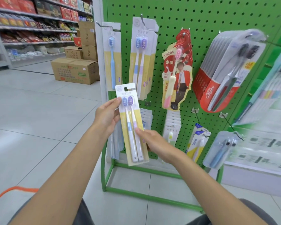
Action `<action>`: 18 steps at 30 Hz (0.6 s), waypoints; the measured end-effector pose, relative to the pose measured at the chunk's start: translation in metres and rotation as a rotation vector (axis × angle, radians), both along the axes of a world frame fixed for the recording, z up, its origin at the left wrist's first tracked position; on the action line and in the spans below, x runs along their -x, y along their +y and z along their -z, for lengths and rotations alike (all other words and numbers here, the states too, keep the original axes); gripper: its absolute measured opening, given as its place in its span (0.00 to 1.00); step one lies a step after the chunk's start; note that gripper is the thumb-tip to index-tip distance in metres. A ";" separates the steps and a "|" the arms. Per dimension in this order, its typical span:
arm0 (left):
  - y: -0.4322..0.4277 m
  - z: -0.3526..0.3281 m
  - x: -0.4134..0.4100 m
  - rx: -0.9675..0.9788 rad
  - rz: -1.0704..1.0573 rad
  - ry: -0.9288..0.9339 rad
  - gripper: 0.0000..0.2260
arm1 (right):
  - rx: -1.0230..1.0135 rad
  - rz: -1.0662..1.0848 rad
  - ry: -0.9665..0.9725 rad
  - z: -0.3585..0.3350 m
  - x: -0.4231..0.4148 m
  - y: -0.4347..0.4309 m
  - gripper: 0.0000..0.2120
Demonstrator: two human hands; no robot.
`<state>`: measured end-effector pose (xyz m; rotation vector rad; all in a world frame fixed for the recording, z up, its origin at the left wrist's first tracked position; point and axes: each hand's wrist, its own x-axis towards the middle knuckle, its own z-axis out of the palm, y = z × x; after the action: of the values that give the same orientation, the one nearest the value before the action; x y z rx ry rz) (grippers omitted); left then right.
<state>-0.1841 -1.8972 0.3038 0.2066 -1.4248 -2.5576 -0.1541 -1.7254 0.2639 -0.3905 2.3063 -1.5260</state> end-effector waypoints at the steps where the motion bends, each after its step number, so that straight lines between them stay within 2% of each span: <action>1: -0.002 0.000 0.000 -0.001 -0.018 -0.004 0.06 | -0.012 -0.017 -0.007 0.003 -0.002 -0.001 0.22; 3: -0.004 0.000 0.000 0.006 -0.043 -0.013 0.07 | -0.027 -0.052 -0.016 0.008 -0.005 0.000 0.17; 6: -0.005 -0.001 0.000 -0.005 -0.076 -0.024 0.06 | -0.031 -0.115 -0.023 0.013 -0.004 0.002 0.04; 9: -0.006 -0.001 -0.001 -0.007 -0.100 -0.031 0.05 | -0.025 -0.162 -0.050 0.018 -0.003 0.003 0.10; 12: -0.006 -0.001 -0.002 0.031 -0.111 -0.045 0.04 | -0.010 -0.167 -0.060 0.019 -0.003 0.003 0.11; 15: -0.003 -0.001 -0.002 0.156 -0.137 -0.050 0.08 | 0.029 -0.153 -0.028 0.019 -0.006 0.001 0.14; 18: 0.002 -0.006 -0.005 0.315 -0.140 -0.019 0.11 | 0.061 -0.093 0.048 0.021 -0.010 -0.004 0.22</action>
<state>-0.1792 -1.8952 0.3098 0.2688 -1.7275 -2.1908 -0.1438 -1.7293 0.2429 -0.5478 2.2480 -1.5609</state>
